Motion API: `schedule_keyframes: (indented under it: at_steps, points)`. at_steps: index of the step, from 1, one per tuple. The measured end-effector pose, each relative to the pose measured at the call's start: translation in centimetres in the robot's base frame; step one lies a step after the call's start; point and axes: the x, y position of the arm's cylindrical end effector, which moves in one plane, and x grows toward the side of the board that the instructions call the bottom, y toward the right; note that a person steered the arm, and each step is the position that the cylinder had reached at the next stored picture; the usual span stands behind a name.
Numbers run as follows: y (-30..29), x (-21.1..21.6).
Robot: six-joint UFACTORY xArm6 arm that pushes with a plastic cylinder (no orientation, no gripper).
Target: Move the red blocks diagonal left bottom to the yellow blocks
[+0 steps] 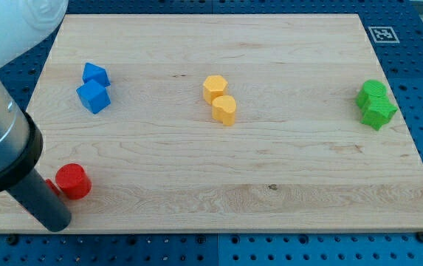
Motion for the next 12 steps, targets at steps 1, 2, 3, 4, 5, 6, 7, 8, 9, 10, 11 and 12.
schedule_keyframes:
  at_steps: [1,2,3,4,5,6,7,8,9,10,11,12]
  points:
    - [6.0,0.0]
    - [9.4,-0.9]
    - [9.9,-6.0]
    - [10.0,-8.2]
    - [8.2,-9.0]
    - [7.0,-9.4]
    - [7.0,-9.4]
    - [5.3,-10.2]
    - [2.0,-11.5]
    - [-5.1,-13.2]
    - [-10.7,-12.3]
    - [-10.7,-12.2]
